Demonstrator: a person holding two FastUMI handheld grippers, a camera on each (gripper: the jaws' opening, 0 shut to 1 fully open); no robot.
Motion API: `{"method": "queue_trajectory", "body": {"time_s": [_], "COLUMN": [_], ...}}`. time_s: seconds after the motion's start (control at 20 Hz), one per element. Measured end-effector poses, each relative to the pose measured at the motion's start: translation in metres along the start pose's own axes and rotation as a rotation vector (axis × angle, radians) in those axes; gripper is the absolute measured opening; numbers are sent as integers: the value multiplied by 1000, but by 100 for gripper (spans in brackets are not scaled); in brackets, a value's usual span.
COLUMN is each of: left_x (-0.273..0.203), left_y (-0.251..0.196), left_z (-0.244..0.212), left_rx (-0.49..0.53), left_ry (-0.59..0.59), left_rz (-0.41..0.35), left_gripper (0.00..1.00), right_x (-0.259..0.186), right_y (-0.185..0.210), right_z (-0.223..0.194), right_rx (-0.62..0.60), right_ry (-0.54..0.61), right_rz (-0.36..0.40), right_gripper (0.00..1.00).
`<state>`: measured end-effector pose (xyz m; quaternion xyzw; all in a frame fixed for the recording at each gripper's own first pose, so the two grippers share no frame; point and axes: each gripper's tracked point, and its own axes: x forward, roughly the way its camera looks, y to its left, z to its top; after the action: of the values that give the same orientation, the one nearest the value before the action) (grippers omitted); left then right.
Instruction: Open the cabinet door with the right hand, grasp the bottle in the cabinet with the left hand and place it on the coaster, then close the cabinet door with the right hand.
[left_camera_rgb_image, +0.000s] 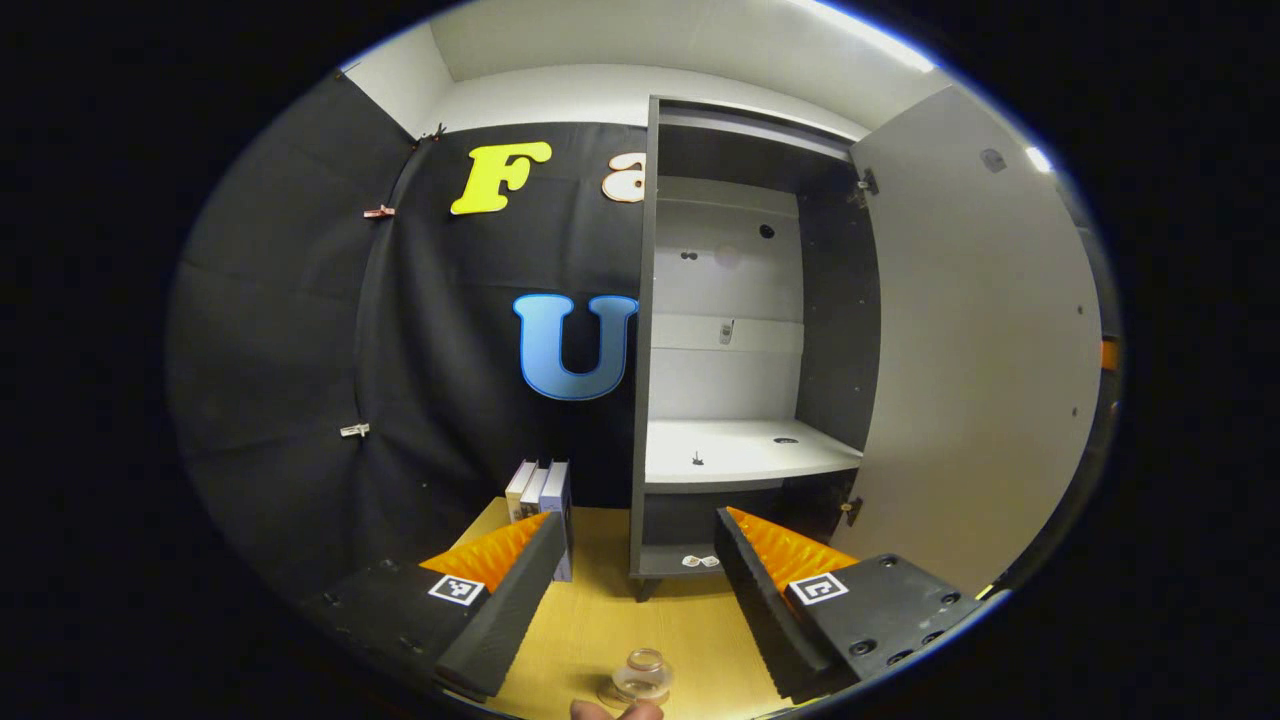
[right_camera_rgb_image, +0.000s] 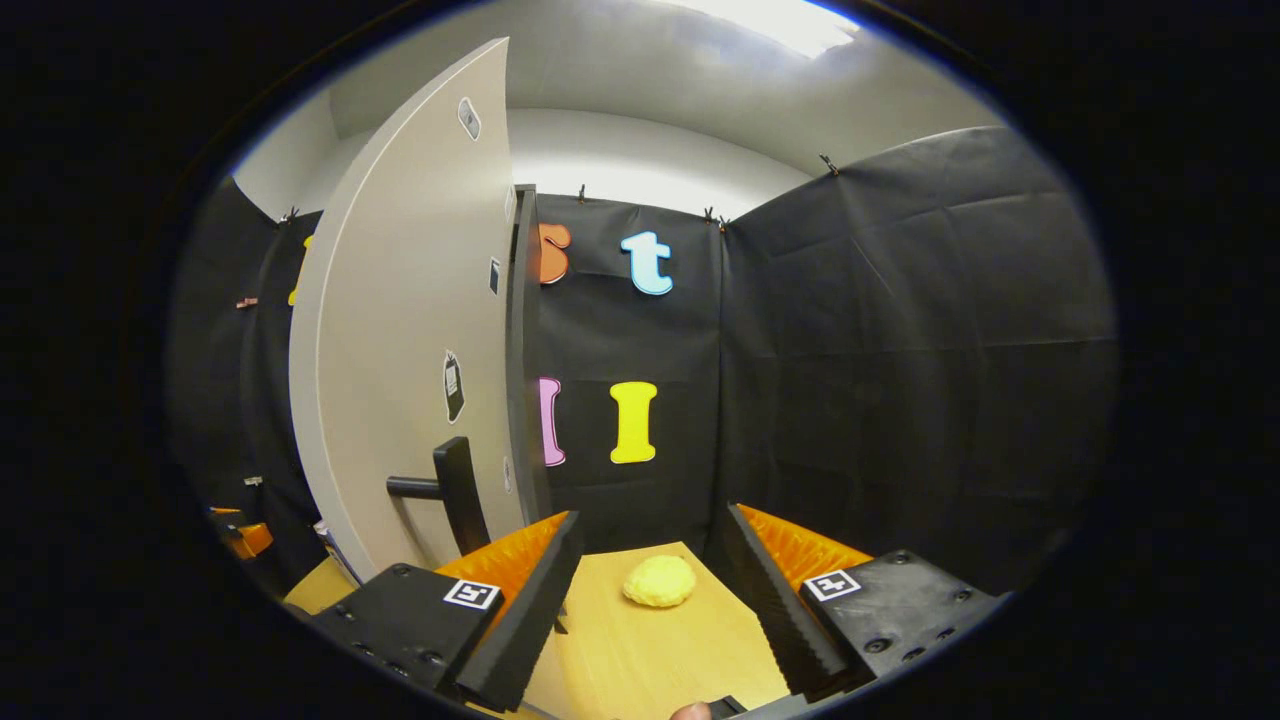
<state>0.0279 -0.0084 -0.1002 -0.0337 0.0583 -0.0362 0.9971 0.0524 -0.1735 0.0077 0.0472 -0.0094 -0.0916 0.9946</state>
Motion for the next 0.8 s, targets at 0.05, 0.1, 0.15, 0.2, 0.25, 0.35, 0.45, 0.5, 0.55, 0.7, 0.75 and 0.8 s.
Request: {"method": "queue_trajectory", "body": {"time_s": [0.05,0.1,0.15,0.2,0.25,0.35,0.45,0.5,0.55,0.7,0.75,0.8], "left_x": [1,0,0,-1,-2,-4,-8,-11,-13,-20,-24,-26], "left_y": [0,2,3,4,6,10,15,18,21,27,28,29], "left_z": [0,1,2,3,4,5,5,6,8,10,10,12], "left_rx": [1,-3,-10,-15,-23,-37,-41,-36,-30,-16,-12,-6], "left_ry": [0,-3,-6,-6,-11,-15,-17,-20,-23,-28,-28,-31], "left_rz": [-2,-4,-6,-7,-11,-9,0,5,9,20,21,22], "left_gripper": [95,92,92,92,92,92,92,95,95,95,95,92], "right_x": [-1,-3,-5,-8,-11,-15,-15,-15,-15,-15,-13,-12], "right_y": [5,11,17,24,32,47,64,73,82,117,129,140], "right_z": [-1,0,0,-1,-3,-5,-8,-9,-10,-16,-17,-18], "right_rx": [2,-3,-6,-3,3,14,24,33,43,67,69,69], "right_ry": [4,4,3,5,10,20,34,40,47,62,64,66], "right_rz": [7,15,23,31,41,62,93,109,127,191,215,235], "right_gripper": [94,94,94,94,95,95,95,94,95,95,95,95]}}
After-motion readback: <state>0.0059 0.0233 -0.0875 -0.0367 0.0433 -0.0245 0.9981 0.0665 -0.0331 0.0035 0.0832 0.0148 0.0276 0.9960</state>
